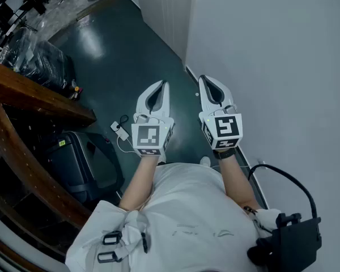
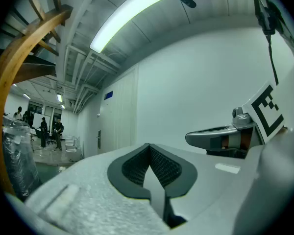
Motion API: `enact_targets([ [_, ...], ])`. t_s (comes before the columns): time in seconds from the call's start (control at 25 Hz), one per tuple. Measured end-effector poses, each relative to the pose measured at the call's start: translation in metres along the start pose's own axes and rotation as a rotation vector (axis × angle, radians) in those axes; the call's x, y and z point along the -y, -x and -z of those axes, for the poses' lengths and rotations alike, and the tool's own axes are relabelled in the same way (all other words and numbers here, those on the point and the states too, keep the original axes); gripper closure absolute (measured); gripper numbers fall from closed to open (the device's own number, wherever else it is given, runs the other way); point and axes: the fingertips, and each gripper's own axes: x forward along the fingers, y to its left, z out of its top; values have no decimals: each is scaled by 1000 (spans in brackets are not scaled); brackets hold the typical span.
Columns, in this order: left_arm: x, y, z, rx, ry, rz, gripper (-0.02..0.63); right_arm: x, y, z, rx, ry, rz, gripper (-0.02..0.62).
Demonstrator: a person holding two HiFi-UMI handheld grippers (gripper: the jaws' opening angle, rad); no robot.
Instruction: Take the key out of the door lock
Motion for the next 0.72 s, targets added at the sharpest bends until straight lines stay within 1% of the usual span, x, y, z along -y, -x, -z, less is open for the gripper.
enact_targets([
  [0.2, -49, 17, 0, 7, -8, -31, 611, -40, -27, 1, 4, -9, -2, 592],
  [0.36, -91, 37, -2, 10, -40, -60, 611, -80, -50, 0, 7, -24, -15, 592],
  [0.48, -120, 52, -3, 11, -50, -87, 611, -111, -69, -3, 22, -29, -24, 592],
  [0.6, -152, 69, 0, 8, -40, -142, 611, -140, -87, -6, 33, -30, -27, 592],
  [0.72, -182, 83, 3, 12, -27, -213, 611, -160, -101, -6, 31, -25, -21, 591],
])
